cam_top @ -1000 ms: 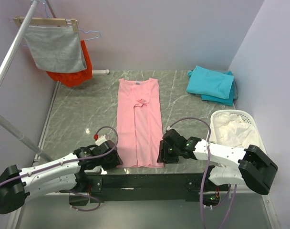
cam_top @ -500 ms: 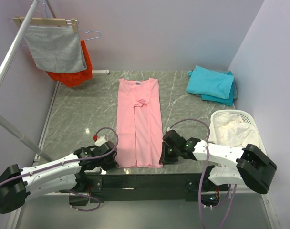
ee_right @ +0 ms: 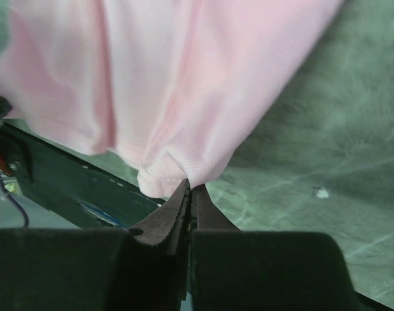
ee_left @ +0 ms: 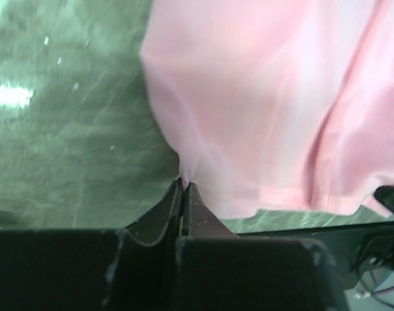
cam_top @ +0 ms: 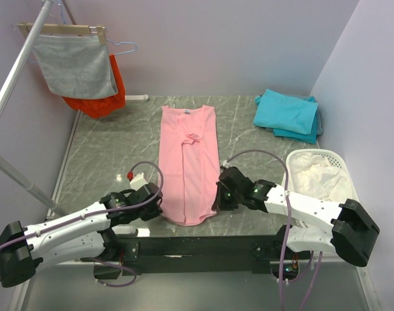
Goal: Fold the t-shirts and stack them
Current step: Grab the bottom of the folded rectangular tshirt with both arms, then fold the folded rectangular tshirt in 1/3 of the way
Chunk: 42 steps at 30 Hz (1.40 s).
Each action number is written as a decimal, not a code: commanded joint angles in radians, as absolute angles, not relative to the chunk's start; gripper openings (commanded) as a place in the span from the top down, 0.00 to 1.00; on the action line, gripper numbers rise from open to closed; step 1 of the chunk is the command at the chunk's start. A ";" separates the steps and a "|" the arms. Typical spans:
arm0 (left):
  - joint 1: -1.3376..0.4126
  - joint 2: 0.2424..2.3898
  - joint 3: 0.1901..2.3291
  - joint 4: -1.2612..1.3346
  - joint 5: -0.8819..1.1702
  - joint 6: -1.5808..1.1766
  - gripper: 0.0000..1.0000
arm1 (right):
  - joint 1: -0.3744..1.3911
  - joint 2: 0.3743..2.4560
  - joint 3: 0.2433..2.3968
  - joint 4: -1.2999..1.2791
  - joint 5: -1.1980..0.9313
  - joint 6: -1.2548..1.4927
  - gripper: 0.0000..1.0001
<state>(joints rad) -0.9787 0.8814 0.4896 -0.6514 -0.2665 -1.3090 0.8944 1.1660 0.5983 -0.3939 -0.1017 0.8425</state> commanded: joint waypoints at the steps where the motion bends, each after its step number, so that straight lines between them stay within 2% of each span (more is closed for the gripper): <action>1: -0.976 0.922 0.600 -0.675 -0.374 -1.247 0.99 | 0.888 1.183 0.715 -0.440 -0.035 0.761 1.00; 7: -0.895 0.999 0.672 -0.634 -0.381 -1.137 0.99 | 0.809 1.247 0.819 -0.479 -0.029 0.672 1.00; 15: -0.654 1.130 0.722 -0.445 -0.266 -0.938 0.99 | 0.647 1.405 0.934 -0.472 -0.098 0.540 1.00; 23: -0.510 1.443 0.891 -0.327 -0.181 -0.798 0.99 | 0.545 1.667 1.178 -0.517 -0.159 0.439 1.00; 27: -0.457 1.528 0.968 -0.308 -0.138 -0.767 0.99 | 0.502 1.769 1.288 -0.546 -0.196 0.408 1.00; 37: -0.397 1.623 1.025 -0.241 -0.088 -0.719 0.99 | 0.443 1.844 1.374 -0.568 -0.201 0.373 1.00; 40: -0.382 1.655 1.037 -0.204 -0.074 -0.709 0.99 | 0.434 1.882 1.413 -0.563 -0.196 0.362 0.94; 42: -0.371 1.673 1.040 -0.155 -0.055 -0.690 0.99 | 0.425 1.914 1.449 -0.561 -0.150 0.362 0.83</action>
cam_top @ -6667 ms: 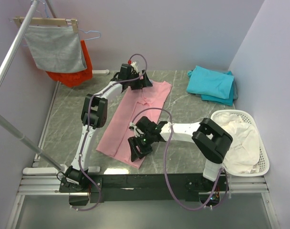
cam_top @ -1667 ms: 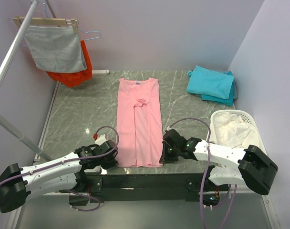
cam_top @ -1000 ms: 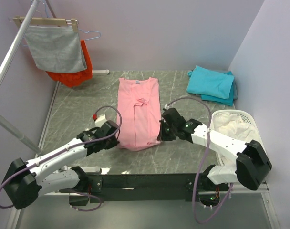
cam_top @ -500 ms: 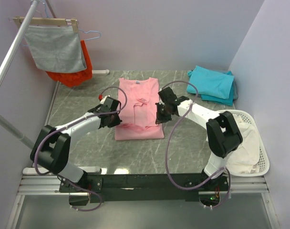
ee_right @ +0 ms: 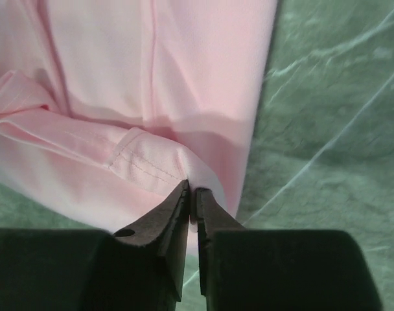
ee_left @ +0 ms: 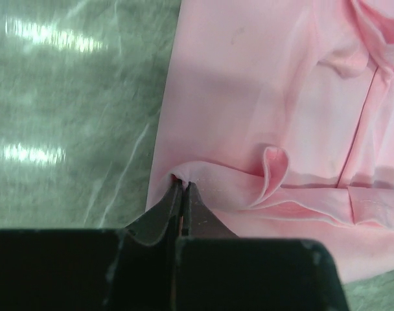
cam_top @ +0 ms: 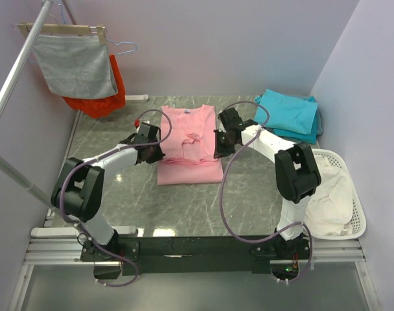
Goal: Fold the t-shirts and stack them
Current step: Fold the folded rectangular tshirt in 1/3 of the way
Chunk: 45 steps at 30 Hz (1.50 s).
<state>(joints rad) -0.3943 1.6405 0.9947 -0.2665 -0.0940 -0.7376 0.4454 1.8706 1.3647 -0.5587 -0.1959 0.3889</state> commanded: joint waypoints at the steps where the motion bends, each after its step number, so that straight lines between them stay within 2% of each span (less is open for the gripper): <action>1: -0.364 1.678 1.045 -0.150 -0.064 -0.681 0.99 | 0.411 1.924 1.462 -0.548 -0.138 0.362 0.83; 2: -0.357 1.683 1.045 -0.146 -0.095 -0.683 0.99 | 0.404 1.930 1.471 -0.531 -0.120 0.370 0.82; 3: -0.350 1.684 1.043 -0.134 -0.095 -0.680 0.89 | 0.397 1.930 1.474 -0.508 -0.121 0.371 0.70; 4: -0.324 1.687 1.045 -0.117 -0.091 -0.677 0.56 | 0.387 1.933 1.483 -0.480 -0.126 0.373 0.60; 5: -0.315 1.683 1.051 -0.109 -0.094 -0.678 0.47 | 0.374 1.946 1.503 -0.486 -0.126 0.374 0.56; 6: -0.307 1.665 1.052 -0.097 -0.110 -0.675 0.28 | 0.371 1.947 1.528 -0.486 -0.118 0.377 0.56; 7: -0.296 1.657 1.058 -0.088 -0.117 -0.670 0.01 | 0.371 1.945 1.535 -0.482 -0.118 0.374 0.55; 12: -0.290 1.661 1.163 -0.159 -0.089 -0.626 0.01 | 0.376 1.893 1.494 -0.465 -0.225 0.383 0.50; 19: -0.290 1.641 1.103 -0.117 0.294 -0.630 0.00 | 0.431 1.838 1.396 -0.437 -0.333 0.397 0.50; 26: -0.291 1.680 1.017 -0.006 0.435 -0.627 0.00 | 0.437 1.899 1.402 -0.433 -0.310 0.399 0.50; 36: -0.290 1.835 1.106 0.049 0.408 -0.591 0.01 | 0.428 2.065 1.489 -0.428 -0.248 0.377 0.50; 45: -0.290 1.770 1.178 0.028 0.288 -0.523 0.01 | 0.410 2.106 1.516 -0.387 -0.244 0.373 0.49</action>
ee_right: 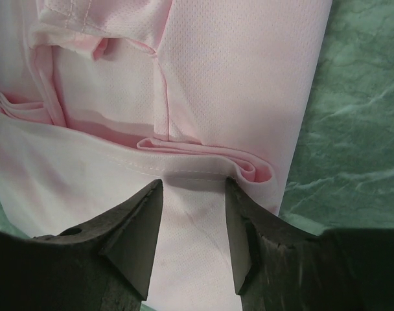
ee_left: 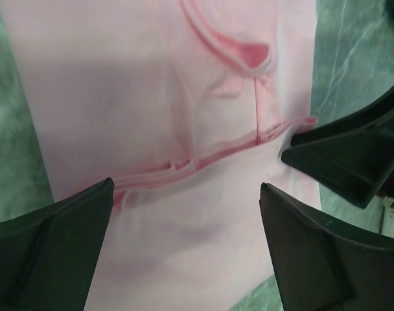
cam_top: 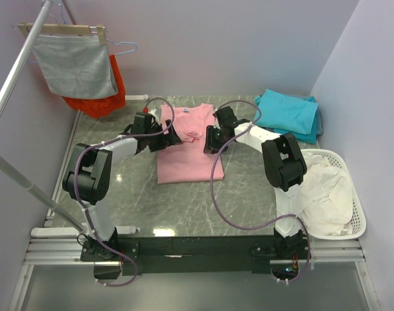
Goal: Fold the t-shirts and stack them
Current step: Fold the folded rectangular tshirt in 1/3 of the way
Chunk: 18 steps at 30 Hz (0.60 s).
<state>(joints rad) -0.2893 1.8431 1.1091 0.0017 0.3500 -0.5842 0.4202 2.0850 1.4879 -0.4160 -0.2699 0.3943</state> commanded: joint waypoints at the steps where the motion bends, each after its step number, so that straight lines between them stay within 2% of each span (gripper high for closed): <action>1: -0.290 1.752 1.184 0.025 0.276 -0.517 0.01 | 0.408 2.099 1.514 -0.385 -0.248 0.374 0.49; 6: -0.290 1.674 1.195 -0.032 0.328 -0.503 0.01 | 0.408 2.097 1.519 -0.379 -0.265 0.379 0.49; 12: -0.291 1.635 1.088 -0.077 0.478 -0.518 0.01 | 0.410 2.108 1.526 -0.383 -0.272 0.379 0.48; 18: -0.291 1.640 0.953 -0.008 0.456 -0.541 0.01 | 0.408 2.102 1.519 -0.387 -0.264 0.376 0.48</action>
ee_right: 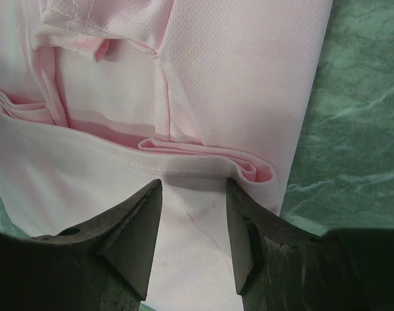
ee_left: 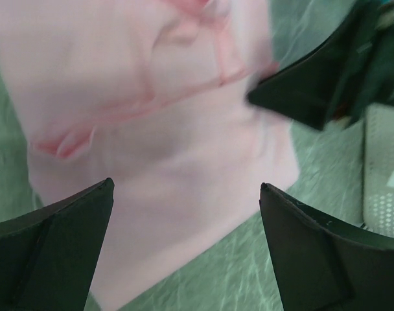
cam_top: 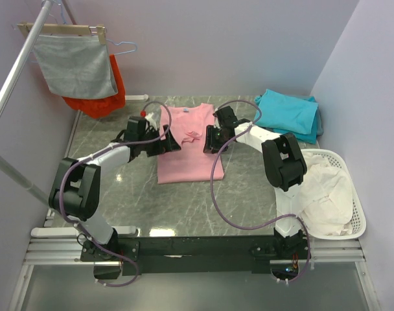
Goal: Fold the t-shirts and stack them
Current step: Fold the folded rectangular tshirt in 1/3 of the way
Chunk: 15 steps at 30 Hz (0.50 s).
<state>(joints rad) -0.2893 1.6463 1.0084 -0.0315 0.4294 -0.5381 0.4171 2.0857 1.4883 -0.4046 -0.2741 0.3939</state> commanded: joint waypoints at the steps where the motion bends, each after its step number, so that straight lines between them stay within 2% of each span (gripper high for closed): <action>1: -0.290 1.647 0.940 0.026 0.442 -0.546 0.01 | 0.407 2.103 1.519 -0.385 -0.264 0.376 0.48; 15: -0.291 1.828 1.078 0.049 0.267 -0.515 0.01 | 0.405 2.108 1.509 -0.394 -0.258 0.365 0.48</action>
